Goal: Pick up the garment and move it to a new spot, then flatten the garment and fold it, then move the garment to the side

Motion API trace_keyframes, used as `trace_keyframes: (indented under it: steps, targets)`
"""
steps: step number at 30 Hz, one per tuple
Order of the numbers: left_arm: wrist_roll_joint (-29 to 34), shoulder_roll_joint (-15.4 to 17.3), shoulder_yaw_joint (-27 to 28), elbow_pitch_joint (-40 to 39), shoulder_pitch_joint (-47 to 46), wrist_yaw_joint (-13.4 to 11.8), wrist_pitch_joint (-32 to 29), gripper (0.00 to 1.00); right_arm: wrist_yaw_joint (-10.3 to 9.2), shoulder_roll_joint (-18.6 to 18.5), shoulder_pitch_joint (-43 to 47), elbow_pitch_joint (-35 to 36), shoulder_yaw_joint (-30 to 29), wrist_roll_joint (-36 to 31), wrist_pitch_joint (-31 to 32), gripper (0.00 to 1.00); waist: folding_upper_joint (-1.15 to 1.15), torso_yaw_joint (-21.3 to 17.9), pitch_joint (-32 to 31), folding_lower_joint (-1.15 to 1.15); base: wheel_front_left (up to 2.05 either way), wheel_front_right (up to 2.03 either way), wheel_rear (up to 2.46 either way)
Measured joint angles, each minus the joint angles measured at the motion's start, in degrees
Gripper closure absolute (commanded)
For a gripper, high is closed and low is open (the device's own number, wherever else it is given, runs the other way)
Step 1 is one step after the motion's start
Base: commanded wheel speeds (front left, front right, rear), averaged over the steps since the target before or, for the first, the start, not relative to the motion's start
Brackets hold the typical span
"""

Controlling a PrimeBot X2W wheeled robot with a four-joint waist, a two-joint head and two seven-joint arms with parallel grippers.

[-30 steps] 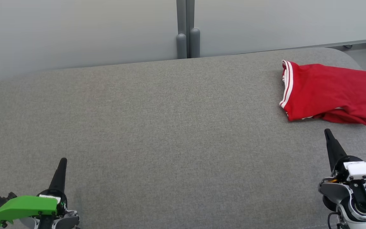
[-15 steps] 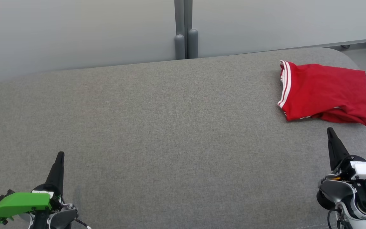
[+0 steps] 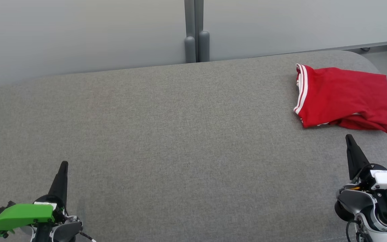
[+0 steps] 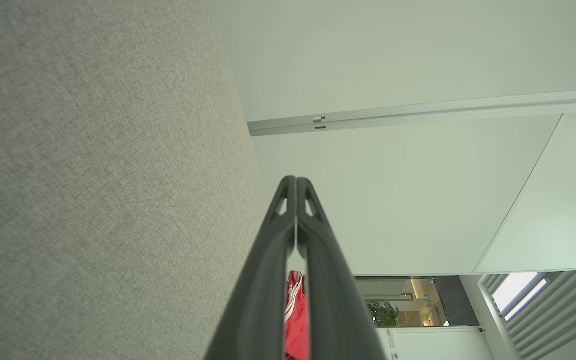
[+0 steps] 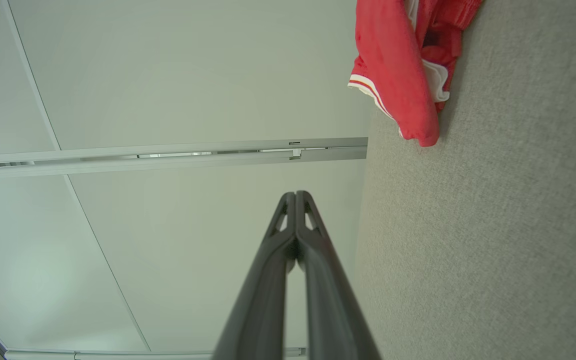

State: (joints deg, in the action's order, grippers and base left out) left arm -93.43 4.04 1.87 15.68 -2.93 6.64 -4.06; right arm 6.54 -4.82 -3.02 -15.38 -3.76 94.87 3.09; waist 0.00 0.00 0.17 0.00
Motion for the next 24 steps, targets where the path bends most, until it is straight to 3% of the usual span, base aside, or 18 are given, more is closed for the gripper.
trace_keyframes:
  steps: [24]
  targets:
    - [0.0, -0.1, 0.1, 0.2, 0.0, 0.2, 0.0, 1.00, 0.01, 0.2, 0.0, -0.4, -0.2, 0.0, 0.1, 1.00, 0.00, 0.0, 0.0, 0.00, 0.00, 0.00, 0.00]
